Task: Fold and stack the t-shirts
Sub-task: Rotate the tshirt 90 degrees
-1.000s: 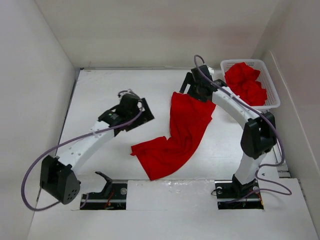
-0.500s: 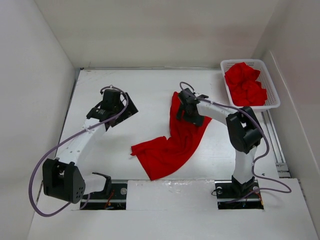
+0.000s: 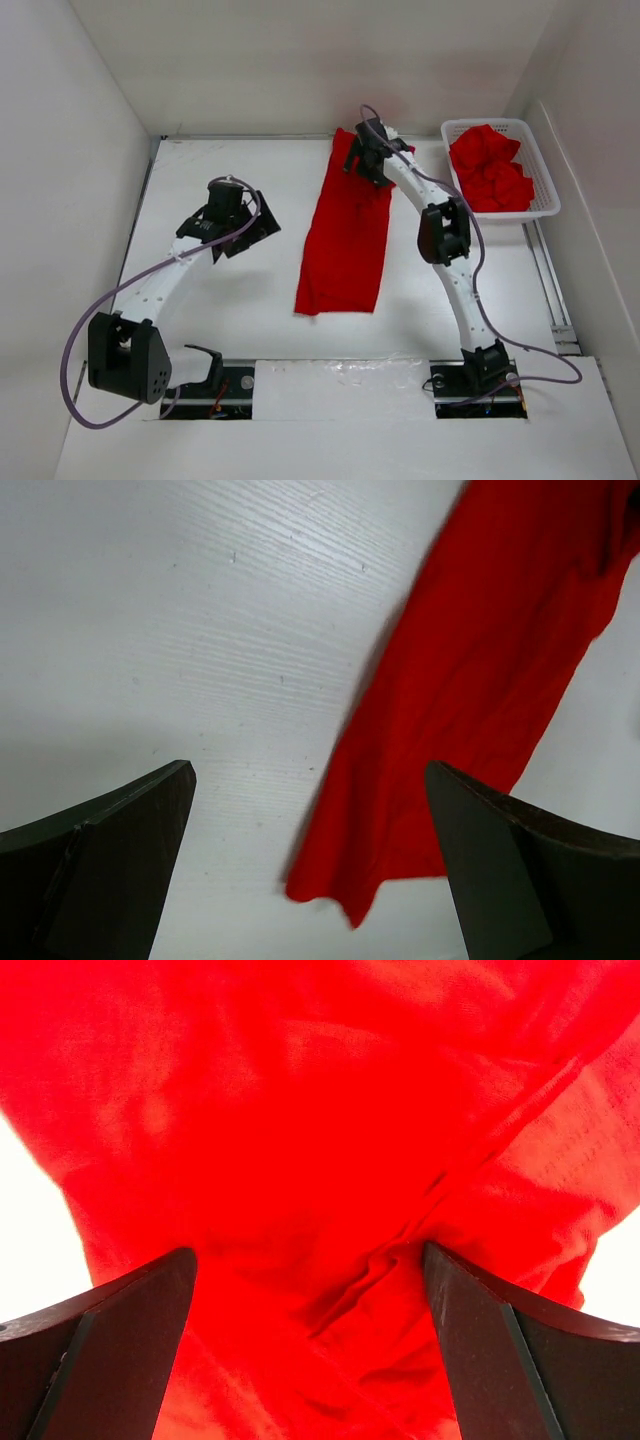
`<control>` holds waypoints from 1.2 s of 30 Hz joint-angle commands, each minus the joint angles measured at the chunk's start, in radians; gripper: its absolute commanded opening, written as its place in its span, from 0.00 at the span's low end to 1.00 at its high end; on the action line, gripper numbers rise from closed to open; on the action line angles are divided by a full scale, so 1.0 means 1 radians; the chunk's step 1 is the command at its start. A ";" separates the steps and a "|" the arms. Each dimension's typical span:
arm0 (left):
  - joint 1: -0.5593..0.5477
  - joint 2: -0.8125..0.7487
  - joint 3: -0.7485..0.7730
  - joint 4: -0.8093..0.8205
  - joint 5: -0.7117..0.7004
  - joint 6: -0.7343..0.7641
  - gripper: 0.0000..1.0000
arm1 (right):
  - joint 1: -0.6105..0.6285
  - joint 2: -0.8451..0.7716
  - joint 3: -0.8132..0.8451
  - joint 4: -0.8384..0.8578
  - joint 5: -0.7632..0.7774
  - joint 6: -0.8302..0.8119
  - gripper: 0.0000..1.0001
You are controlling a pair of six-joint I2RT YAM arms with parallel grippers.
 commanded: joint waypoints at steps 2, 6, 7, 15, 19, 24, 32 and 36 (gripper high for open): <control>0.001 0.029 -0.015 -0.021 0.056 0.026 1.00 | -0.068 0.193 0.278 0.122 -0.207 -0.122 1.00; -0.014 0.066 -0.039 0.001 0.089 0.035 1.00 | -0.105 0.050 0.102 0.399 -0.412 -0.136 1.00; -0.037 0.075 -0.048 0.001 0.089 0.035 1.00 | -0.096 0.013 0.058 0.416 -0.386 -0.156 1.00; -0.169 0.139 -0.039 0.019 -0.015 0.035 1.00 | 0.033 -0.330 -0.137 0.338 -0.072 -0.309 1.00; -0.195 0.137 -0.028 -0.002 -0.052 0.009 1.00 | 0.110 -0.504 -0.394 0.327 0.050 -0.238 1.00; -0.195 0.006 -0.142 0.019 -0.037 -0.029 1.00 | 0.205 -0.616 -0.636 0.268 -0.040 -0.064 0.97; -0.195 -0.121 -0.263 0.019 -0.049 -0.060 1.00 | 0.275 -0.618 -0.820 0.374 -0.199 0.097 0.91; -0.195 -0.157 -0.289 0.042 -0.013 -0.060 1.00 | 0.275 -0.555 -0.777 0.400 -0.186 0.097 0.84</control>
